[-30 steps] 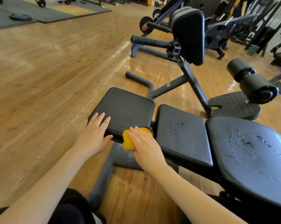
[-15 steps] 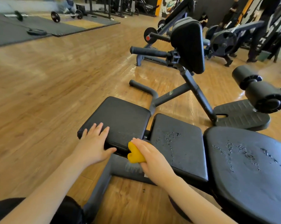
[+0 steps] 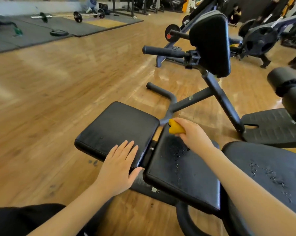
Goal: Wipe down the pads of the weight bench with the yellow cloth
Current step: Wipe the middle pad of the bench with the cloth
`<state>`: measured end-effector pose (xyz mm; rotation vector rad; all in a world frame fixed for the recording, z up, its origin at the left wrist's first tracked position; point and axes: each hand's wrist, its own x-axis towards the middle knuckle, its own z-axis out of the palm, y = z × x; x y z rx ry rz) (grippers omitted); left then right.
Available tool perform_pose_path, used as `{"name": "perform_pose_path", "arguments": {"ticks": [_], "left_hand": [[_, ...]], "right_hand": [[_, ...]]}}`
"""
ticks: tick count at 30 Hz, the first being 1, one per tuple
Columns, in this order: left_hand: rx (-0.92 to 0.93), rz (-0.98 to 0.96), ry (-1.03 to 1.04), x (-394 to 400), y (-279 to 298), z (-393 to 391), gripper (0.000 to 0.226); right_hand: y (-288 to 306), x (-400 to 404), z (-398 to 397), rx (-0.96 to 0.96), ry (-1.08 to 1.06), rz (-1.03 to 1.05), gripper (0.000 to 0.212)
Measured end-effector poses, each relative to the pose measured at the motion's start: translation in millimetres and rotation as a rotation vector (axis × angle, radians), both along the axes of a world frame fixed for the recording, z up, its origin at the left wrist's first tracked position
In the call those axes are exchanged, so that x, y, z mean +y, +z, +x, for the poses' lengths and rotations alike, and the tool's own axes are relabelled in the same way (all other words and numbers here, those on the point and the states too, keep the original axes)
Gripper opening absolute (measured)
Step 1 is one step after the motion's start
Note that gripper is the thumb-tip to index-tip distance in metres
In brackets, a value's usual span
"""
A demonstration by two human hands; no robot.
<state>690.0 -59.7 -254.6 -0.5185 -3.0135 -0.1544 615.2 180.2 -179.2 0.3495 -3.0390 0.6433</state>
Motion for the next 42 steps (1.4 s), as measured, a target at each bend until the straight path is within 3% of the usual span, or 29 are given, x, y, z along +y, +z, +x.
{"name": "perform_pose_path", "arguments": {"ticks": [7, 12, 18, 21, 32, 37, 39, 42], "left_hand": [[0.049, 0.014, 0.043, 8.5, -11.1, -7.4, 0.062], [0.069, 0.019, 0.038, 8.9, -14.5, -14.7, 0.061], [0.065, 0.029, 0.047, 8.8, -18.3, -16.0, 0.060], [0.084, 0.028, 0.041, 8.1, -18.1, -16.2, 0.059], [0.031, -0.107, 0.061, 12.3, -3.0, -12.1, 0.066], [0.009, -0.080, 0.022, 14.9, 3.2, -8.7, 0.082], [0.028, -0.062, 0.026, 12.3, 4.1, -8.7, 0.079], [0.061, -0.041, 0.042, 11.1, 2.9, -6.6, 0.068]], "right_hand": [[-18.6, 0.5, -54.3, -0.247, 0.007, 0.108, 0.053], [-37.8, -5.0, -56.8, -0.148, -0.093, 0.009, 0.042], [-42.3, -14.0, -45.5, -0.083, -0.108, 0.064, 0.042], [-45.0, -24.2, -20.2, -0.034, -0.050, 0.032, 0.035], [-60.2, -41.0, 69.5, -0.079, 0.060, 0.062, 0.050], [-53.2, -24.5, 97.7, -0.087, 0.290, -0.007, 0.052], [-51.5, -14.0, 98.1, -0.018, 0.364, -0.035, 0.050], [-38.1, -5.4, 100.2, -0.026, 0.340, 0.110, 0.045]]}}
